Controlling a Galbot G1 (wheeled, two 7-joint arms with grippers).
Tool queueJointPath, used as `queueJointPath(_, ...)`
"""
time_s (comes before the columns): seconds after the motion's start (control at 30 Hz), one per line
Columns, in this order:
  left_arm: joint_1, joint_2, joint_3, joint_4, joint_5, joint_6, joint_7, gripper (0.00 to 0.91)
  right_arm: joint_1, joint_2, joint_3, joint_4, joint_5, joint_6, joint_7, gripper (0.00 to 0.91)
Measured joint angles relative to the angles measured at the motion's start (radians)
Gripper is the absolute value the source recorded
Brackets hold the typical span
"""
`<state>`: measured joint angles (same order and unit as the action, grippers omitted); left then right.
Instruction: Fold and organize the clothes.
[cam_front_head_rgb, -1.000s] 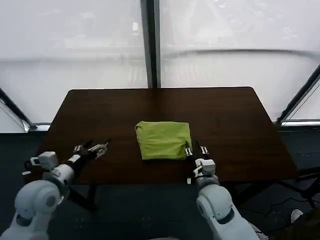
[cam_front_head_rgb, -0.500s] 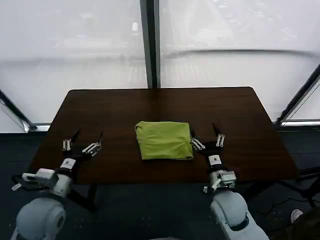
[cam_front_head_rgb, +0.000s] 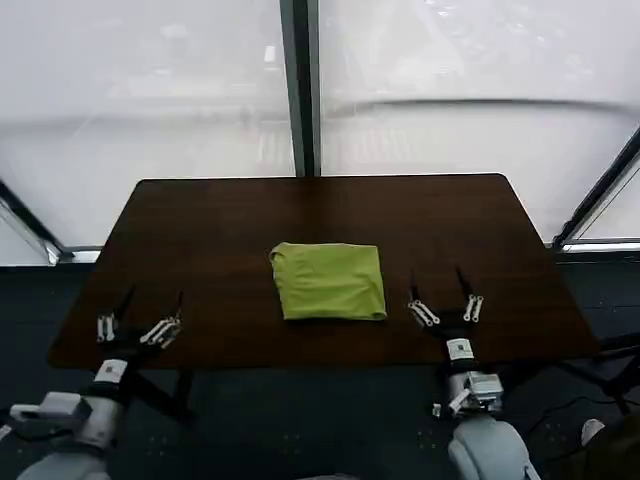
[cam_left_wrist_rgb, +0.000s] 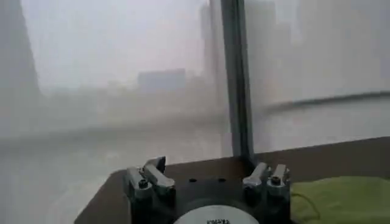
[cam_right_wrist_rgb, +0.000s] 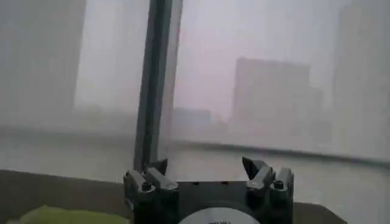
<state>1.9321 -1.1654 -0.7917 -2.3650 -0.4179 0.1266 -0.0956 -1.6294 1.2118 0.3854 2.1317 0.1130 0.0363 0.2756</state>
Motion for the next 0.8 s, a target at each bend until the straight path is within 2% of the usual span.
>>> queueJointPath(0.4,0.068,-0.007,-0.007,-0.033,0.006,0.030,0.001,0.878,-0.105,0.001,0.000,0.079,0.061,-0.145,-0.003,0.878)
queueJointPath(0.8,0.097,-0.030,-0.012,-0.027,0.005,0.023,0.014,0.878,-0.139,0.023,-0.024,0.116,0.045,-0.197,0.000,0.878)
